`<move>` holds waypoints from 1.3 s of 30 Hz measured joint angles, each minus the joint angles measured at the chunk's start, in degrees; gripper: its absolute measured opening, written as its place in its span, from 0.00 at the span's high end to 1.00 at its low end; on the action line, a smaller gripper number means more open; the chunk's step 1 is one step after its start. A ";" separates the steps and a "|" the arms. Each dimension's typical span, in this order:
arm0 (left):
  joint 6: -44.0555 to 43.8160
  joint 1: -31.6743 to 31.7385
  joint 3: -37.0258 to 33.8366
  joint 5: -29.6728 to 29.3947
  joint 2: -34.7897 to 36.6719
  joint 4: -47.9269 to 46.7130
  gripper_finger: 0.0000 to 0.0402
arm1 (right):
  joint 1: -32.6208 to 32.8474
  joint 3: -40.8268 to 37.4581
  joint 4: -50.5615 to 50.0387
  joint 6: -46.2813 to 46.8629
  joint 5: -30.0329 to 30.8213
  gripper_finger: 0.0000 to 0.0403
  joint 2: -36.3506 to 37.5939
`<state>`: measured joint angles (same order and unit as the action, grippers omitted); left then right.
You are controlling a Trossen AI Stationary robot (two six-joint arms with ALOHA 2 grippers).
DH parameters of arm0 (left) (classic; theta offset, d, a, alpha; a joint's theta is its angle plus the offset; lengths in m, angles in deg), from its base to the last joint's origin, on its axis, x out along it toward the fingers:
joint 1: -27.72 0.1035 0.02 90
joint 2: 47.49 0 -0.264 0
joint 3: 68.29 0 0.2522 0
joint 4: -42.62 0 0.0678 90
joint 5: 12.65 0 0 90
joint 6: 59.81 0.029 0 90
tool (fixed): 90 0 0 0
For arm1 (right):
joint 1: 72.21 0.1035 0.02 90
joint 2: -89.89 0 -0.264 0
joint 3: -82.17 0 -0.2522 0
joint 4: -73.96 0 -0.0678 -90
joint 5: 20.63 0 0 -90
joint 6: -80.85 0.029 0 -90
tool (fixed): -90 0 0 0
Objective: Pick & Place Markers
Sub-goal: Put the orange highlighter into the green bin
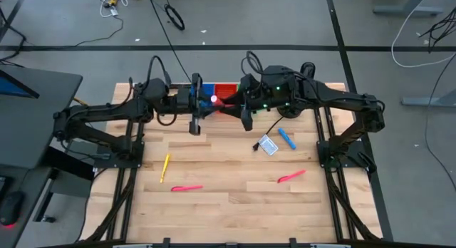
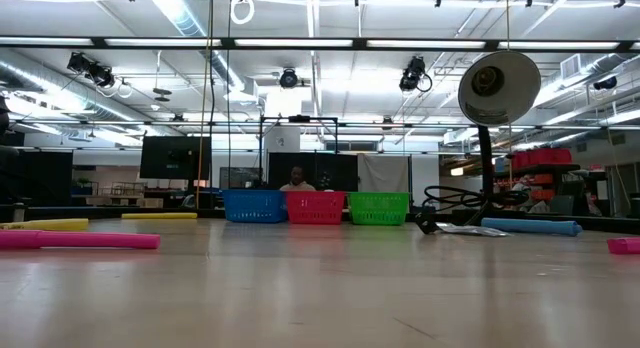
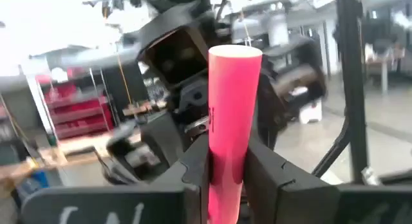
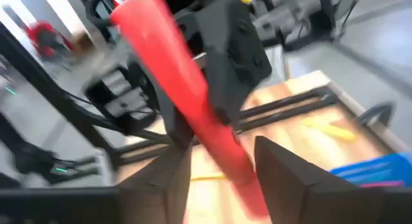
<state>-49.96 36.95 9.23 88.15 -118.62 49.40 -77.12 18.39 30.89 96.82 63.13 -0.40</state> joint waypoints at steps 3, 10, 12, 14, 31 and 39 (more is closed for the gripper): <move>7.26 -0.84 0.10 0.23 0.10 0.12 0.83 | -0.06 -0.01 -0.88 6.89 -3.18 0.52 1.15; 20.05 -3.73 0.08 -4.13 0.04 -0.86 0.83 | -0.08 0.03 -2.46 22.28 -12.31 0.44 4.03; 25.58 -4.75 0.08 -7.82 0.04 -0.90 0.83 | -0.13 0.04 -2.40 27.77 -14.72 0.44 4.51; 31.21 -5.66 0.08 -11.51 0.04 -0.90 0.83 | -0.19 0.04 -2.26 34.11 -16.74 0.44 4.82; 77.98 -10.41 0.04 -31.26 -0.12 -2.70 0.83 | -1.02 0.10 1.29 66.65 -7.88 0.50 3.48; 83.45 -10.47 -0.05 -35.88 -0.12 -4.28 0.83 | -1.46 0.12 2.66 65.53 -8.72 0.57 0.52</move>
<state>33.49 26.48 9.18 52.27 -118.73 45.12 -78.58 18.51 33.55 162.35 54.40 0.12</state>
